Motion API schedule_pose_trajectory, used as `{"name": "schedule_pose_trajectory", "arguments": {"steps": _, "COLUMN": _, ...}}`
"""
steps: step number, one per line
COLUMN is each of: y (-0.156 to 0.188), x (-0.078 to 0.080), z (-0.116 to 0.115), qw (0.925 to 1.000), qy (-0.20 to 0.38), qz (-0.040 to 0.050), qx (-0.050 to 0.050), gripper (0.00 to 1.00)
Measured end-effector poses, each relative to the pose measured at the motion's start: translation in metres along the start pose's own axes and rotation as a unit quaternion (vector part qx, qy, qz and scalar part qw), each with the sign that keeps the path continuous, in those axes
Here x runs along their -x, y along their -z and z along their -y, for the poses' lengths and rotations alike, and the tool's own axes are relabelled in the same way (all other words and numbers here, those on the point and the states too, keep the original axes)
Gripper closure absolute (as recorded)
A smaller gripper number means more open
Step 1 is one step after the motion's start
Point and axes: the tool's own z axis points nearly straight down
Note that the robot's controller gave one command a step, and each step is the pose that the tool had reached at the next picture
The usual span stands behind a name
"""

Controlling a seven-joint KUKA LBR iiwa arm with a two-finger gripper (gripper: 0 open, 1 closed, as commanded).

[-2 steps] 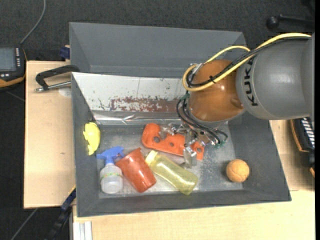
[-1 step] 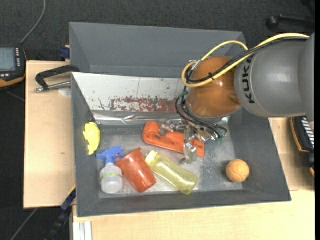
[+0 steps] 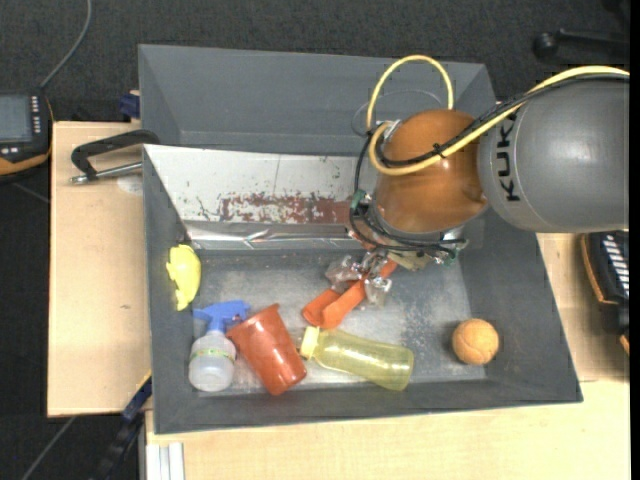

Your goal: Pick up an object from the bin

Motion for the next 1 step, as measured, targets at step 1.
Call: {"name": "schedule_pose_trajectory", "arguments": {"steps": 1, "y": 0.0005, "x": -0.0021, "z": -0.0032, "qw": 0.9991, "qy": 0.042, "qz": -0.0004, "qx": 0.001, "gripper": 1.0}}
